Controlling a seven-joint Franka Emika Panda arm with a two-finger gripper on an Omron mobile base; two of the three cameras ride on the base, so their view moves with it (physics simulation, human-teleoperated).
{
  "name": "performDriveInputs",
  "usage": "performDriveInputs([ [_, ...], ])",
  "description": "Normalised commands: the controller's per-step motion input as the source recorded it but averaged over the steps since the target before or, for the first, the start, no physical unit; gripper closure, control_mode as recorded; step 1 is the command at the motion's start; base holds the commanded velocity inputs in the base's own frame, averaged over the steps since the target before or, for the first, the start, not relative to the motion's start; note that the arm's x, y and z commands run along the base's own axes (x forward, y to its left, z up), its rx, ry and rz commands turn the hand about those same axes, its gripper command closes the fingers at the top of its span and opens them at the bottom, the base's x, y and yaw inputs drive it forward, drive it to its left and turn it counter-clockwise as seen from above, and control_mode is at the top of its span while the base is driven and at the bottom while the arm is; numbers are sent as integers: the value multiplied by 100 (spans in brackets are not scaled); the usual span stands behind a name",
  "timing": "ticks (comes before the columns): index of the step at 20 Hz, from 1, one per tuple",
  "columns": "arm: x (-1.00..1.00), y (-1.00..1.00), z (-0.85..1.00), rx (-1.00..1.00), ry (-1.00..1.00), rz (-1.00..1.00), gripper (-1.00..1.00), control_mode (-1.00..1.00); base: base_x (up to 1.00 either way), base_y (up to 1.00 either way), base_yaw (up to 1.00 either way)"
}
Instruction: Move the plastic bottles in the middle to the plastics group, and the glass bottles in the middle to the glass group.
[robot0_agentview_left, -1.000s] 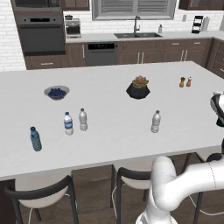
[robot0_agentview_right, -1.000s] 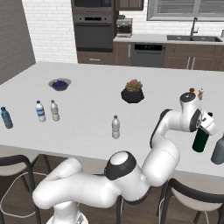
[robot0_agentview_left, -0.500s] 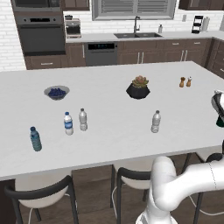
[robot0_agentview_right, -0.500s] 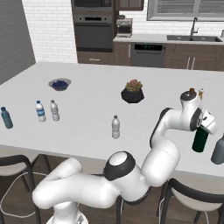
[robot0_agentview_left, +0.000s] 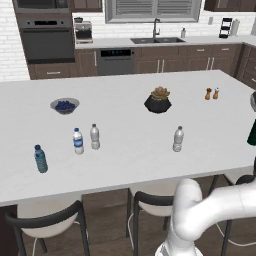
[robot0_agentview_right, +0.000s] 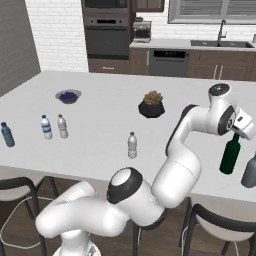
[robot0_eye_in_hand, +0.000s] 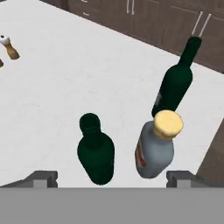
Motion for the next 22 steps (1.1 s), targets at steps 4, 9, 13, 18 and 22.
performDriveInputs([
  [4, -61, 62, 51, -4, 3, 36, -100, -100, 0, 0, 0],
  [9, -63, 97, 19, -11, 3, 63, -100, -100, 0, 0, 0],
  [13, -55, 100, 8, -13, 3, 66, -100, -100, 0, 0, 0],
  [18, -21, 100, 0, -9, 2, 35, -100, -100, 0, 0, 0],
  [22, 7, 100, 0, -17, 0, 4, -100, -100, 0, 0, 0],
])
